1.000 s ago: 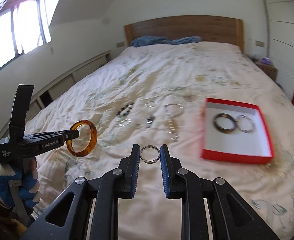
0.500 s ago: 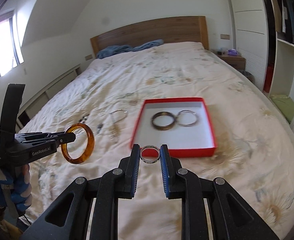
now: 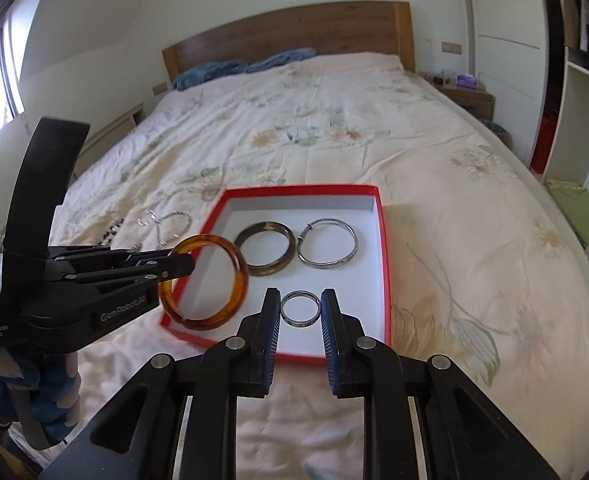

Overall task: Organize jewelry
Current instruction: 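Carry the amber bangle and silver ring over the red box, then lower the amber bangle and ring into the box and open both tools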

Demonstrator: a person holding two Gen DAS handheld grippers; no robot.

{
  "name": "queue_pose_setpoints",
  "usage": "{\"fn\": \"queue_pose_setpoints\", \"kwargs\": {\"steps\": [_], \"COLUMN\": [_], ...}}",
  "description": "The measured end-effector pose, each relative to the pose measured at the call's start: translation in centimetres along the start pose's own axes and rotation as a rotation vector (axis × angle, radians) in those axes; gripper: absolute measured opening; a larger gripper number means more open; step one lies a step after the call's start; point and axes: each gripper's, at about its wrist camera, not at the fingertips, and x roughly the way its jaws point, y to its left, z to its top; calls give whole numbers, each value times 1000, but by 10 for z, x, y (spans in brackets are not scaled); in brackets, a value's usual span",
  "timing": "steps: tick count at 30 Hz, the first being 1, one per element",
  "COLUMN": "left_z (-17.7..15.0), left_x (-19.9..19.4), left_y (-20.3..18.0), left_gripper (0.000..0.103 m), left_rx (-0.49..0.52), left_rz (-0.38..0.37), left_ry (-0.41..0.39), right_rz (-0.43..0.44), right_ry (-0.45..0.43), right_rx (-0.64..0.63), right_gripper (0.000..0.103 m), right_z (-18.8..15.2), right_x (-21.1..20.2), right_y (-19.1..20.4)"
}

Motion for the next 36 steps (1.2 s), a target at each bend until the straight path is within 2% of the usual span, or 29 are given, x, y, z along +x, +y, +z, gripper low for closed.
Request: {"fn": "queue_pose_setpoints", "kwargs": {"steps": [5, 11, 17, 21, 24, 28, 33, 36], "left_z": [-1, -10, -7, -7, -7, -8, -9, -7], "left_x": [36, 61, 65, 65, 64, 64, 60, 48], "left_y": [-2, -2, -5, -7, -7, -2, -1, 0], "left_gripper": [9, 9, 9, 10, 11, 13, 19, 20], "left_rx": [-6, -14, -4, 17, 13, -11, -13, -18], "left_rz": [9, -5, 1, 17, 12, -16, -45, -52], "left_ry": [63, 127, 135, 139, 141, 147, 143, 113], "right_rz": [1, -3, -34, -50, -60, -75, -81, -85], "right_ry": [71, 174, 289, 330, 345, 344, 311, 272], "right_rx": [-26, -76, -125, -138, -151, -137, -130, -117], "right_gripper": [20, 20, 20, 21, 21, 28, 29, 30], "right_z": [0, -7, -10, -10, -10, -8, -7, -6], "right_x": [39, 75, 99, 105, 105, 103, 83, 63], "right_y": [-9, -12, -14, -15, -15, -18, -17, -15]}}
